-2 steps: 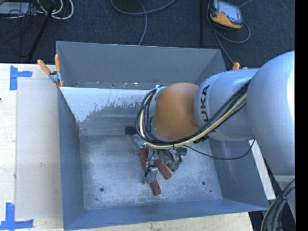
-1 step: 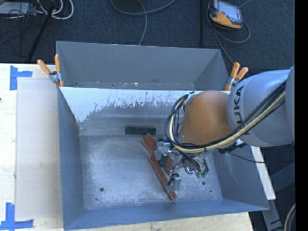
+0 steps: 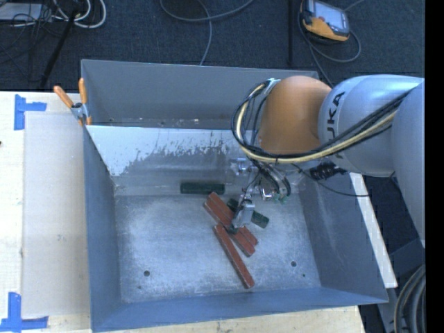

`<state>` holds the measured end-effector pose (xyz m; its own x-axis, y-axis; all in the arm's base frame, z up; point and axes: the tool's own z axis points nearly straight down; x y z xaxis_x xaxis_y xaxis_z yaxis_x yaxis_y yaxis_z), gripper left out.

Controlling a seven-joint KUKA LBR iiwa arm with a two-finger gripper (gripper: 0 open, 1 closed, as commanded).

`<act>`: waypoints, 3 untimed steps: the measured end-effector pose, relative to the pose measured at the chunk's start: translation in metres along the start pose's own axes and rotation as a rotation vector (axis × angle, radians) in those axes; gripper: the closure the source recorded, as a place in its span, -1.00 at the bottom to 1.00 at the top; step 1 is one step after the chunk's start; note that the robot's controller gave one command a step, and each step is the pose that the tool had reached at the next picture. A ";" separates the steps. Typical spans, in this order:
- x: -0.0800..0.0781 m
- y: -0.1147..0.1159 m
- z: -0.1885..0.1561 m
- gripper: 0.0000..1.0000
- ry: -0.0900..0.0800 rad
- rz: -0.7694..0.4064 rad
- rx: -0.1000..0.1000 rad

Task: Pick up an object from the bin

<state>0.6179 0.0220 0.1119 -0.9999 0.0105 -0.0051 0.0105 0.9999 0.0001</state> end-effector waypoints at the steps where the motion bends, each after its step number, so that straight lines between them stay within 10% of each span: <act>1: 0.017 -0.007 0.040 -1.00 0.014 0.113 -0.003; 2: 0.046 -0.002 0.039 -1.00 -0.001 0.215 -0.001; 3: 0.044 -0.002 0.038 1.00 -0.007 0.217 -0.003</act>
Offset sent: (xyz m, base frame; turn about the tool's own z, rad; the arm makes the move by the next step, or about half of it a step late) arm -0.0170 -0.0078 -0.0419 0.1134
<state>0.5740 0.0206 0.0736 -0.9741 0.2258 -0.0117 0.2257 0.9742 0.0047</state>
